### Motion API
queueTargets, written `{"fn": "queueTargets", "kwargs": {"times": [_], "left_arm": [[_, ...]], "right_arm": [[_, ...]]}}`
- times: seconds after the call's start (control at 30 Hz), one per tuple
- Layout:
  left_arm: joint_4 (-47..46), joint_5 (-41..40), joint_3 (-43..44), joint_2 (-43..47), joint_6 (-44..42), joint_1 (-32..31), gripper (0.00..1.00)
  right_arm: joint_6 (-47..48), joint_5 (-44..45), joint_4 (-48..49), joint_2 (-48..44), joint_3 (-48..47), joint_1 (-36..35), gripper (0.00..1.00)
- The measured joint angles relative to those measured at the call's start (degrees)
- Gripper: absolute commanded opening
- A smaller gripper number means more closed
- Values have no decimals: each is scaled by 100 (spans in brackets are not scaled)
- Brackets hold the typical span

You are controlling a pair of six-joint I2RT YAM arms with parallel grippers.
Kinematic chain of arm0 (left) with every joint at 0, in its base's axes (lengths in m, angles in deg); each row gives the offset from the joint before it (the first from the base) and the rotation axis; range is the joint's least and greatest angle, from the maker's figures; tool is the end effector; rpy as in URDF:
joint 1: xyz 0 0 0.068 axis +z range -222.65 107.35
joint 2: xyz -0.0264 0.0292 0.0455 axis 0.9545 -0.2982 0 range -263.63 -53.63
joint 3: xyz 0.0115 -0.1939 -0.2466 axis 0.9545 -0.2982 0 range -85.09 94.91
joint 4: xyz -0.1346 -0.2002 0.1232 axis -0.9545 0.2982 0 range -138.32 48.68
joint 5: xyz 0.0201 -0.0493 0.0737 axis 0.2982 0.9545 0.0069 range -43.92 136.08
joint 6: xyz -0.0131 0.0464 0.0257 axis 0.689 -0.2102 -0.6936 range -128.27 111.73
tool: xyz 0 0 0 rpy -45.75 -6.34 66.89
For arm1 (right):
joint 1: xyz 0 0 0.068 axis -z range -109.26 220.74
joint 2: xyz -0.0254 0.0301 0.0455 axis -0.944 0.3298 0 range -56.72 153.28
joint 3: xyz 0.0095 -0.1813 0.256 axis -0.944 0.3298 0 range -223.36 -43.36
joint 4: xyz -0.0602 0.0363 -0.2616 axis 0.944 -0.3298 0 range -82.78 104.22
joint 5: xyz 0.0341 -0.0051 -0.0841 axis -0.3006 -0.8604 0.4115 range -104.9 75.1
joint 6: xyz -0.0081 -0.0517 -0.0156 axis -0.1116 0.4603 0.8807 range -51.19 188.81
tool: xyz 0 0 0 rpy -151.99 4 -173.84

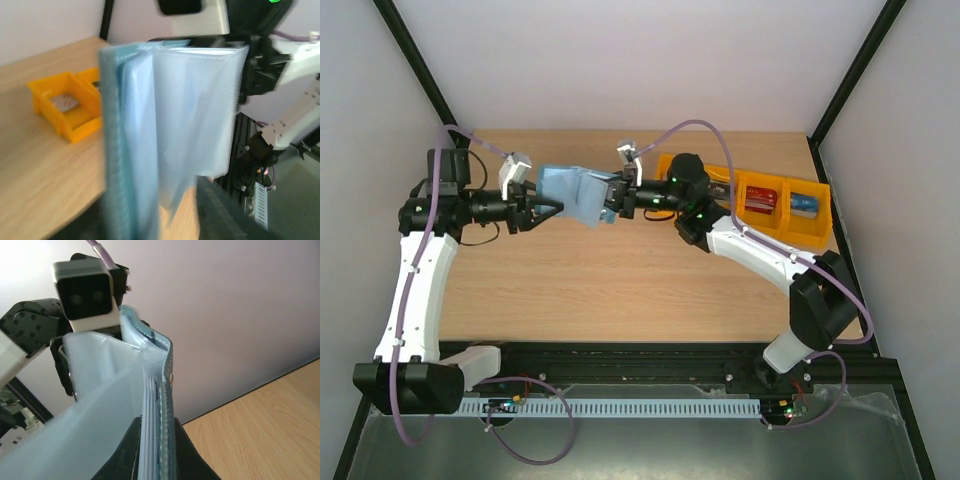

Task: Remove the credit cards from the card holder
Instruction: Remove the credit card from the card holder.

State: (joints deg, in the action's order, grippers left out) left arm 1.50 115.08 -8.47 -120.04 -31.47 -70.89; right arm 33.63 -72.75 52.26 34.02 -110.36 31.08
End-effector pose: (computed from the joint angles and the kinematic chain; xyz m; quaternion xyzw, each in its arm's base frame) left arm 0.2059 -0.0279 0.4429 0.3756 0.6879 -0.4245 0.4533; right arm 0.2667 0.2615 0.3950 -0.4026 0.5217 0.6556 0.3686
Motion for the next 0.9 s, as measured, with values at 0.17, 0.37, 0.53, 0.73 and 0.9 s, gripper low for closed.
{"fn": "queueTargets", "kwargs": {"times": [0.17, 0.37, 0.53, 0.73, 0.9], "left_arm": [[-411, -697, -345, -28, 378, -175, 99], [-798, -1683, -391, -63, 621, -481, 99], [-1095, -2304, -479, -76, 833, -542, 82], [-1178, -2459, -553, -92, 935, -549, 32], [-1165, -2057, -577, -90, 933, -505, 2]], "right_arm": [[881, 1040, -1547, 4, -671, -481, 2], [1510, 2651, -2848, 127, -1451, -1054, 2], [1707, 3401, -3359, 262, -1615, -1180, 2], [1919, 3316, -3609, 326, -1617, -1161, 2], [1961, 3088, -3624, 321, -1617, -1082, 2]]}}
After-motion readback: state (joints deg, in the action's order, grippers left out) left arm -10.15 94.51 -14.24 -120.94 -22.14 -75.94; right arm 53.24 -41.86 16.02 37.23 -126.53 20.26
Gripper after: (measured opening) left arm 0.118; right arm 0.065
